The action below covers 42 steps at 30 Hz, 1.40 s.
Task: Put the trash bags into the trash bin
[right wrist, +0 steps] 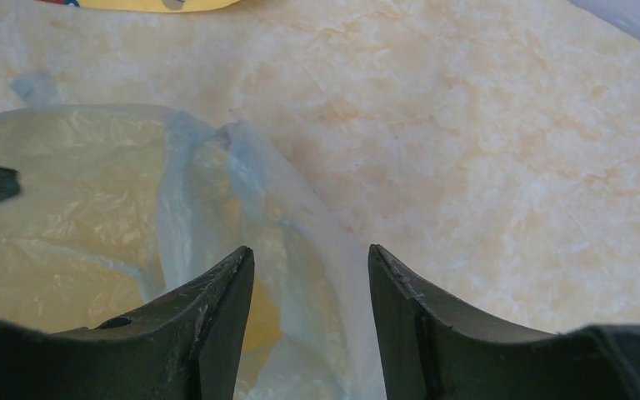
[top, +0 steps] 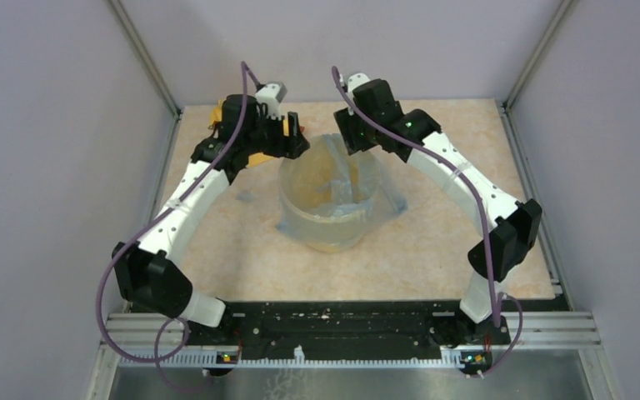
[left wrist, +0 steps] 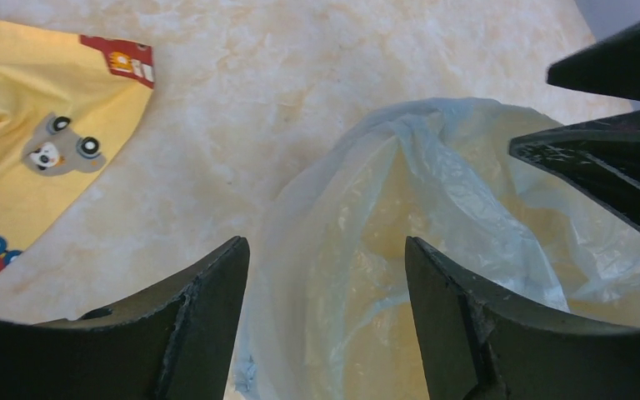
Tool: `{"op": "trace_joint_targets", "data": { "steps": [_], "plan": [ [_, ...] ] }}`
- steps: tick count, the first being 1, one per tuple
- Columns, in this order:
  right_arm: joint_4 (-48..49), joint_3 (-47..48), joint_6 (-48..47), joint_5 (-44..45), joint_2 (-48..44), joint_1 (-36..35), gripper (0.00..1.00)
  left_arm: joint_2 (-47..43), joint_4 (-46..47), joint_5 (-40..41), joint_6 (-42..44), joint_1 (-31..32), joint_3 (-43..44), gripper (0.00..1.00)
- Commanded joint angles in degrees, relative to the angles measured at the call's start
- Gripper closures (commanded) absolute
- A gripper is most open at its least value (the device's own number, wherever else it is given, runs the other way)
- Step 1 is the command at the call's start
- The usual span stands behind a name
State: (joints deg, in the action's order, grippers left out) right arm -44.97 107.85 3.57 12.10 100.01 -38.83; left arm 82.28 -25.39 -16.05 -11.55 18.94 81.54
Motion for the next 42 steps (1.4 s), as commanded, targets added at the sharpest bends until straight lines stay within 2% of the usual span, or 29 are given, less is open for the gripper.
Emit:
{"op": "trace_joint_targets", "data": {
  "steps": [1,4,9,18,24,29,33,42],
  "plan": [
    [1.81,3.20,-3.13,-5.23,2.35,-0.13,0.48,2.22,-0.72,-3.51,6.33,2.60,4.05,0.25],
    [2.37,3.03,-3.31,-6.39,3.06,0.38,0.51,4.62,-1.32,-2.12,7.58,3.80,5.14,0.25],
    [3.38,2.68,-2.58,-6.90,3.76,1.43,0.59,6.93,-1.95,-1.37,8.18,4.33,5.65,0.37],
    [4.83,-3.35,1.94,-4.11,0.29,3.86,0.72,6.19,-1.44,5.42,6.00,4.83,2.05,0.82],
    [4.81,-8.60,3.52,-1.70,-4.73,4.24,0.78,3.82,-0.93,11.40,4.12,5.11,-0.64,0.99],
    [3.95,-13.55,5.41,1.47,-9.72,5.12,0.79,2.35,-0.62,14.49,4.08,5.40,-1.65,1.00],
    [4.91,-16.50,6.16,-0.13,-12.55,6.08,0.78,1.70,0.09,13.82,4.17,5.36,-2.21,1.00],
    [1.05,-13.32,6.63,1.87,-13.55,6.31,0.76,-0.96,3.37,9.54,5.48,5.82,-3.73,1.00]
  ]
}}
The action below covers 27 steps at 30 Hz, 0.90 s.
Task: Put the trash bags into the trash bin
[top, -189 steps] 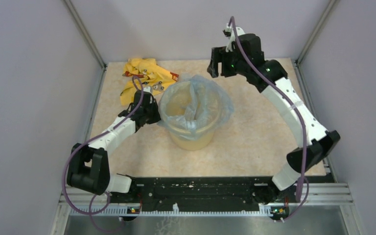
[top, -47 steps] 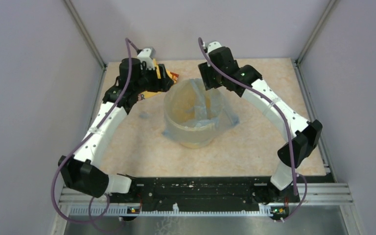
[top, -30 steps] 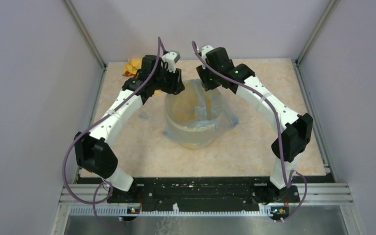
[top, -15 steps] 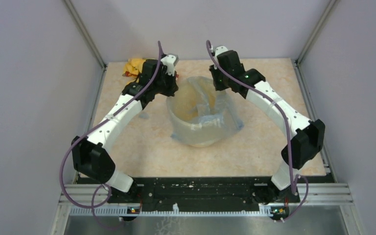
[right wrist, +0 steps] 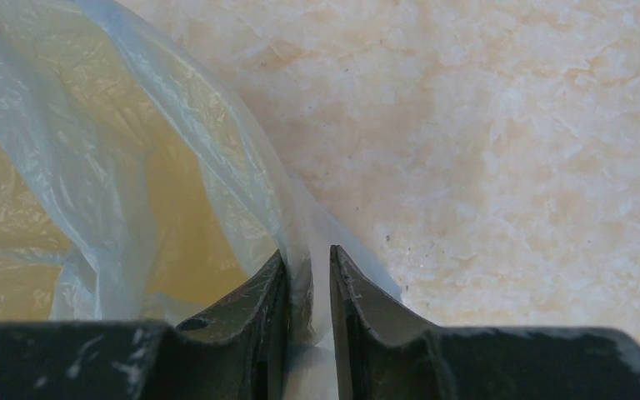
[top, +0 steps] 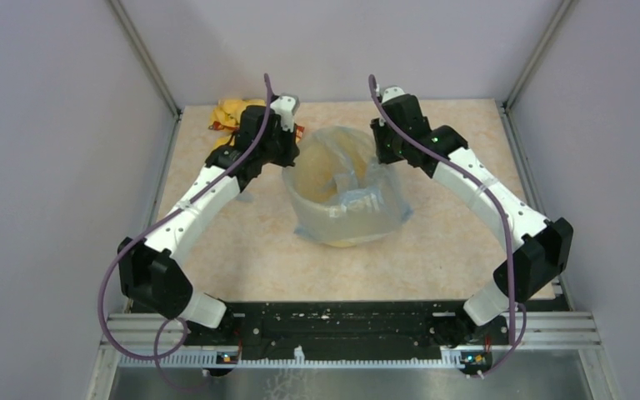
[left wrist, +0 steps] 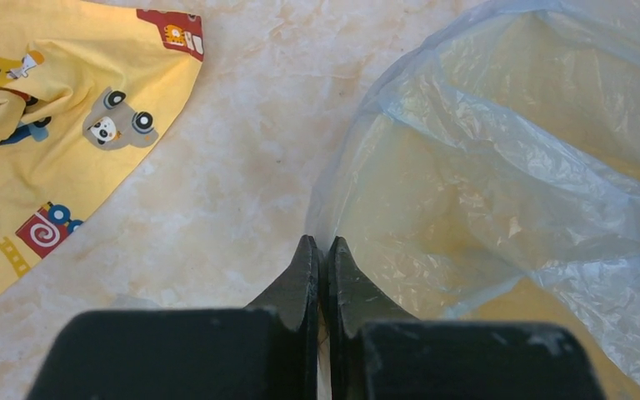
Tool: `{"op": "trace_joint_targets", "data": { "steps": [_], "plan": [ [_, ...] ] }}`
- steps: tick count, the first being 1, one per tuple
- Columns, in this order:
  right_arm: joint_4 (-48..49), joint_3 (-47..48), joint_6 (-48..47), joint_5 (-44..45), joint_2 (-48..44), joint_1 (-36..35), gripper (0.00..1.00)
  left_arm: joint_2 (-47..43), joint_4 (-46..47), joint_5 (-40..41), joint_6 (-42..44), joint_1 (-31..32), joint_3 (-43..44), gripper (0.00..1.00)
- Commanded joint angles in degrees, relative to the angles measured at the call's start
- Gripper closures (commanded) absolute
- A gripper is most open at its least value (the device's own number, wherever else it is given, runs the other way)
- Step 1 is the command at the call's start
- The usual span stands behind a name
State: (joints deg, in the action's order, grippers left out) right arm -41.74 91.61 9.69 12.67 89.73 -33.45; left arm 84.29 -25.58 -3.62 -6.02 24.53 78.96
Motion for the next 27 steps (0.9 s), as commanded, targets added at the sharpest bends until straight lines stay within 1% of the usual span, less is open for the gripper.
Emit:
{"op": "trace_joint_targets", "data": {
  "steps": [1,3,4,5,7,9,11,13,16,23,27],
  "plan": [
    [-2.02,3.30,-0.19,-0.16,-3.64,0.80,0.72,-3.25,4.29,-4.65,0.82,0.43,-1.15,1.00],
    [-0.43,3.94,-2.59,-3.67,-4.30,0.70,0.60,-3.26,5.14,-7.79,2.63,1.10,-0.89,1.00],
    [0.50,4.40,-3.78,-4.82,-4.36,0.67,0.50,-2.95,5.27,-8.71,3.31,1.39,-0.58,1.00],
    [1.17,5.53,-4.77,-5.47,-4.05,0.72,0.42,-2.57,5.28,-9.76,3.93,1.55,-0.29,1.00],
    [2.80,7.71,-7.19,-7.44,-2.56,0.71,0.34,-1.83,5.22,-11.50,4.46,1.74,0.07,1.00],
    [3.21,10.72,-9.26,-9.88,0.19,0.71,0.33,-1.36,5.19,-12.23,4.57,1.82,0.25,1.00],
    [2.54,13.69,-11.38,-12.39,3.50,0.74,0.37,-1.18,5.11,-12.52,4.67,1.88,0.44,1.00],
    [2.05,15.57,-12.13,-15.16,5.96,0.67,0.46,-1.16,5.12,-12.34,4.62,1.87,0.55,1.00],
    [1.63,16.14,-12.31,-16.35,8.16,0.59,0.56,-0.84,4.51,-12.25,4.95,2.18,1.21,1.00],
    [3.38,12.88,-12.57,-19.20,7.80,0.16,0.62,-0.35,3.86,-11.31,5.23,2.83,1.93,1.00],
    [3.00,12.09,-12.24,-16.97,8.31,0.10,0.73,-0.53,3.42,-10.92,5.38,3.01,2.52,1.00]
  ]
}}
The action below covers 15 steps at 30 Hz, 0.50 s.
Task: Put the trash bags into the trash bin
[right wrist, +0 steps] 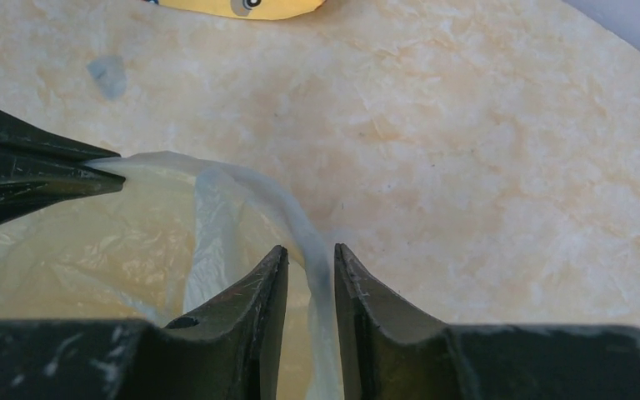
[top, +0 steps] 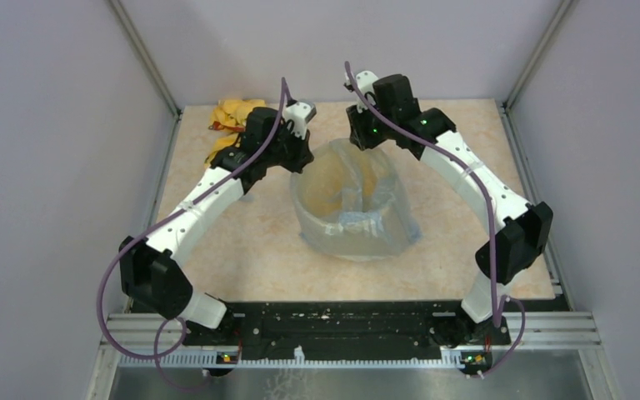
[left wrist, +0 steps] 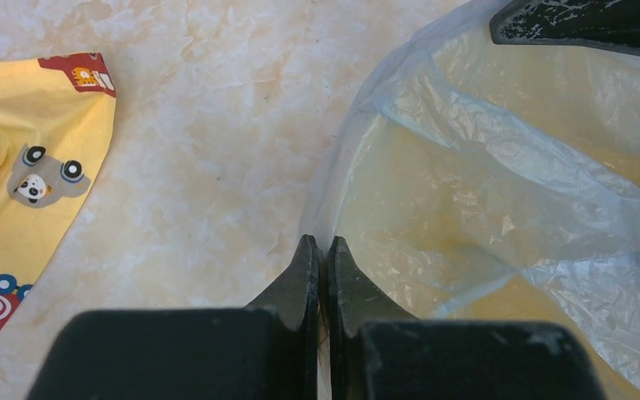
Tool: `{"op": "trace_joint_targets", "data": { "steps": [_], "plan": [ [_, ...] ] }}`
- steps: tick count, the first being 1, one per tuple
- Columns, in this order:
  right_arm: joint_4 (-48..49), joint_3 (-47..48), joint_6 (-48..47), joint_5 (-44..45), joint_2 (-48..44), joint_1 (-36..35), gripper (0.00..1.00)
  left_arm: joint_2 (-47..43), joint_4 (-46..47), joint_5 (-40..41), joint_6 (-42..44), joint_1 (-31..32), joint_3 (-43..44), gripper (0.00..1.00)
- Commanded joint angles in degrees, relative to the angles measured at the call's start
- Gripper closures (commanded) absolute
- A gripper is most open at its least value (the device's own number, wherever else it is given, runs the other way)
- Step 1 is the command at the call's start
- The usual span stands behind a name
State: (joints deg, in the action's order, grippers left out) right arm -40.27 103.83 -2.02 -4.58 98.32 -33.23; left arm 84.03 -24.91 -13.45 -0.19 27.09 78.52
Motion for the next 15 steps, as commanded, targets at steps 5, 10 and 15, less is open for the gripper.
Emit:
{"op": "trace_joint_targets", "data": {
  "steps": [5,10,15],
  "plan": [
    [1.16,-1.66,0.12,4.30,-0.55,0.14,0.85,-0.78,1.88,0.73,-0.34,0.50,3.52,1.00],
    [2.04,-4.39,0.73,6.81,-2.91,0.87,0.89,-1.63,0.86,2.80,-0.34,0.49,3.36,1.00],
    [2.25,-7.13,1.58,10.11,-5.64,2.11,0.91,-2.33,-0.48,5.46,1.10,0.50,3.65,1.00]
  ]
}}
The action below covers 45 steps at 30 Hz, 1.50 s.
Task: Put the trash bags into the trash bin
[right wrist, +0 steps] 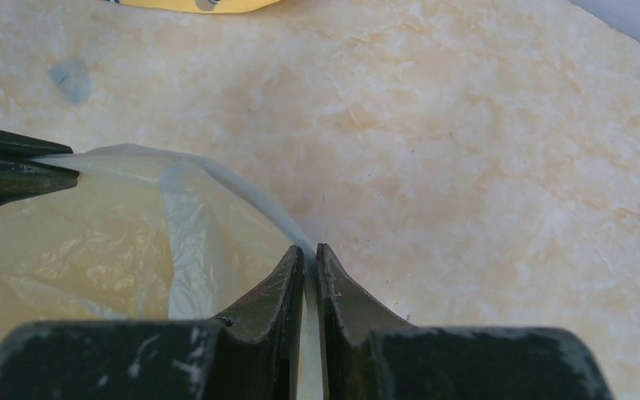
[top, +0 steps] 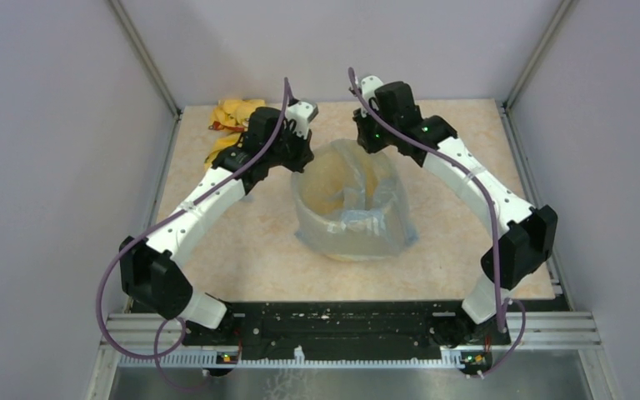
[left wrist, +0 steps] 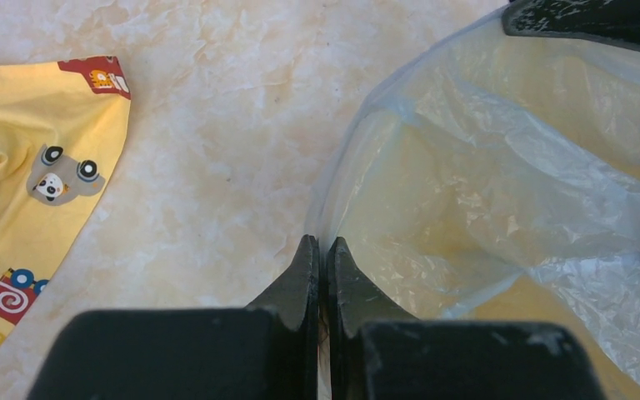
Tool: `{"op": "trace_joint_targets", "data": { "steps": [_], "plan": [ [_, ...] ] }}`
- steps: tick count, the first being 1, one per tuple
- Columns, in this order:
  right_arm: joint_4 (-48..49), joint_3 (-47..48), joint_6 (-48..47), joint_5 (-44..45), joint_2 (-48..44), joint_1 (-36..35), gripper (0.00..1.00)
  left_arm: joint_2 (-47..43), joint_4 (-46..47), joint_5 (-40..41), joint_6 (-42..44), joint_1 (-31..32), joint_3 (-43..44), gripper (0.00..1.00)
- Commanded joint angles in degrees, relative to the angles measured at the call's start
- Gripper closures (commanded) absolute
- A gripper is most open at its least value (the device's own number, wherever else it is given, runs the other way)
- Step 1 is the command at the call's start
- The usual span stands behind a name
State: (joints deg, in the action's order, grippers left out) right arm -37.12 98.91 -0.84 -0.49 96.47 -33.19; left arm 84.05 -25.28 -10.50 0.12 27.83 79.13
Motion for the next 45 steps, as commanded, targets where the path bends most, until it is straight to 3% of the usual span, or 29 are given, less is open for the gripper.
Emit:
{"op": "trace_joint_targets", "data": {
  "steps": [1,12,16,22,32,38,45],
  "plan": [
    [-0.66,-3.10,1.90,6.12,-4.46,2.55,0.91,-2.49,-0.25,3.00,0.97,-0.28,2.90,1.00],
    [-0.61,-5.02,3.48,3.76,-7.30,4.28,0.89,-3.35,-0.01,4.51,0.98,-0.25,1.67,1.00],
    [-1.29,-5.55,3.41,4.29,-8.35,4.28,0.83,-3.39,-0.21,5.06,1.45,-0.28,2.13,1.00],
    [-1.37,-7.76,3.94,-1.31,-10.58,4.27,0.65,-3.06,0.00,5.11,1.59,-0.29,2.07,1.00],
    [-4.84,-11.54,6.16,5.38,-14.35,4.27,0.86,-2.34,-0.77,8.87,1.43,-0.25,2.78,1.00],
    [-5.23,-14.97,7.19,7.06,-18.60,4.27,0.86,-2.64,-1.28,11.34,1.53,-0.25,3.05,1.00],
    [-6.34,-13.14,8.49,5.79,-18.53,4.15,0.65,-2.69,-0.49,6.46,1.29,-0.18,3.01,1.00]
  ]
}}
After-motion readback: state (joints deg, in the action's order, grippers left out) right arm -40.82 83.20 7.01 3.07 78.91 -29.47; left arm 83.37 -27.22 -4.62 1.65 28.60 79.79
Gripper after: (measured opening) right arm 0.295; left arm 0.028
